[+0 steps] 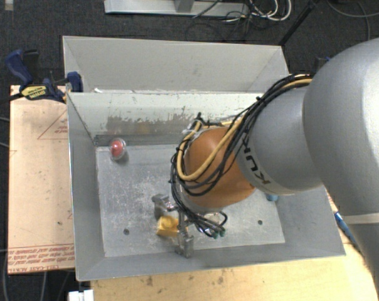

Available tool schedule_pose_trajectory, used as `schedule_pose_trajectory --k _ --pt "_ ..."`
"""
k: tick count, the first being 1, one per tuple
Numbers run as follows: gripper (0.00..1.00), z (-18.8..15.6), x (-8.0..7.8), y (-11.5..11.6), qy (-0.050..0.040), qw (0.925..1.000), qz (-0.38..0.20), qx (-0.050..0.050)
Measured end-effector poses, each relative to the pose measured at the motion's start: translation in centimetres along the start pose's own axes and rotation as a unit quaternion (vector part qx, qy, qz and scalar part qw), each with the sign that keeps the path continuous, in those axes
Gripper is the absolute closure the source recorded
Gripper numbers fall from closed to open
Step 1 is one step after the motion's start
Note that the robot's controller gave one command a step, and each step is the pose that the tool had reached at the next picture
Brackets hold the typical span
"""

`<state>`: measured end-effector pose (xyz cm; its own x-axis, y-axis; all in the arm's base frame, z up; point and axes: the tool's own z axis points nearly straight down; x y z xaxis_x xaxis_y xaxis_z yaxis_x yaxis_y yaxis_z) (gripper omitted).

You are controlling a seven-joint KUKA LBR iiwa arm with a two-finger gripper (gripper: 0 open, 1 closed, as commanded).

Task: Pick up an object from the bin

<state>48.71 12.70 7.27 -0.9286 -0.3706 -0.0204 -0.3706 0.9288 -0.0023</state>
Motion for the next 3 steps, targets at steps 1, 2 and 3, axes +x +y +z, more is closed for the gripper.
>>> schedule_pose_trajectory --k 1,2,3 --pt "0.00 0.2 -2.3 -4.5 0.0078 0.9996 -0.027 -0.001" --pt "0.00 0.1 -0.2 -0.9 0.0033 0.9979 -0.065 -0.001" --pt "1.00 0.2 0.1 -0.9 0.0085 0.9979 -0.063 -0.002"
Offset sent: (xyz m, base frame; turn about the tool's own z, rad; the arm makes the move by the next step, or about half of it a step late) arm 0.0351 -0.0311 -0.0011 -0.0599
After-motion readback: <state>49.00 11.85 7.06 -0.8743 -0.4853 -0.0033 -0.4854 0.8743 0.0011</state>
